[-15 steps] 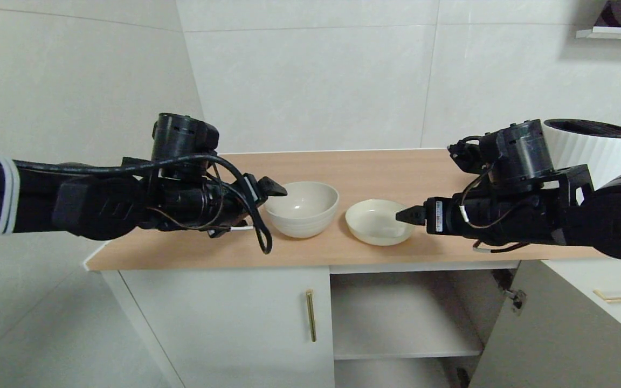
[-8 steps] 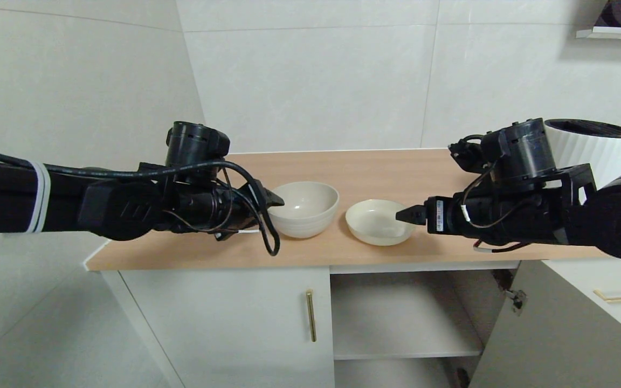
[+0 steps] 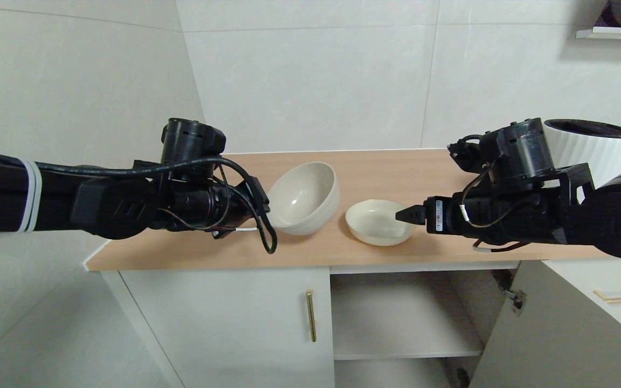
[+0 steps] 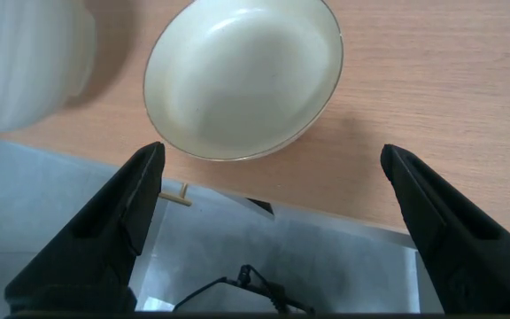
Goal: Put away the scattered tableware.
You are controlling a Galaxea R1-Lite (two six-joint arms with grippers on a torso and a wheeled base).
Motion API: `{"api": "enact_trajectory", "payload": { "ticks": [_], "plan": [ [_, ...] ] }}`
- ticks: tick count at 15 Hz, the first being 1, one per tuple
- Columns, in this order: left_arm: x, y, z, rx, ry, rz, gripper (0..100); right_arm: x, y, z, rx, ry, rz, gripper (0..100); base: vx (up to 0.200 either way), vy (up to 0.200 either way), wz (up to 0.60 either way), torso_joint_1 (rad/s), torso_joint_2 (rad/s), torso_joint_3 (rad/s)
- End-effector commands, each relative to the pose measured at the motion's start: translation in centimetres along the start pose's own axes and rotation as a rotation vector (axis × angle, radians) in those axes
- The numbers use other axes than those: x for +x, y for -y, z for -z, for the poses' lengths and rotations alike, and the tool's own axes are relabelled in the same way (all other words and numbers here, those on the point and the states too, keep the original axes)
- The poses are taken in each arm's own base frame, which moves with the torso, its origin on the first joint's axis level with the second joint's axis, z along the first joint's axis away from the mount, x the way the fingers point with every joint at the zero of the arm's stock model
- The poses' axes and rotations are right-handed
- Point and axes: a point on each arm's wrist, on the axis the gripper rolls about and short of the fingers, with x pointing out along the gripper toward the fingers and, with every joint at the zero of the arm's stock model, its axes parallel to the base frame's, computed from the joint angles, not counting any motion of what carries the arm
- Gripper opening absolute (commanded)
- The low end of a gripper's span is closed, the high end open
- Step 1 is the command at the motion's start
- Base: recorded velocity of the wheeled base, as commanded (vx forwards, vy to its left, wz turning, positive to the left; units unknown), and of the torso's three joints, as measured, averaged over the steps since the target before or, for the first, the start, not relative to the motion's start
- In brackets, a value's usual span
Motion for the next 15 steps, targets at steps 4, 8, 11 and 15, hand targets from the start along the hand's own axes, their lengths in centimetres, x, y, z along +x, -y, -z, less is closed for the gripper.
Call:
{"api": "enact_trajectory", "payload": {
  "ticks": [4,8,11,15],
  "plan": [
    [-0.8,0.2,-0.3,-0.001,0.015,0.012,0,3.1,-0.9,0.5,-0.024,0.008,0.124,100,0.0,0.0,0.0,0.0,0.0,0.0],
    [-1.0,0.3,-0.3,-0.001,0.016,0.013,0,4.5,-0.9,0.7,-0.028,0.029,0.212,100,0.0,0.0,0.0,0.0,0.0,0.0],
    [-1.0,0.3,-0.3,-0.001,0.016,0.013,0,5.7,-0.7,1.1,-0.032,0.026,0.259,100,0.0,0.0,0.0,0.0,0.0,0.0],
    [-1.1,0.2,-0.4,-0.002,0.018,0.011,0,6.3,-0.7,1.4,-0.034,0.017,0.269,100,0.0,0.0,0.0,0.0,0.0,0.0]
  ]
}}
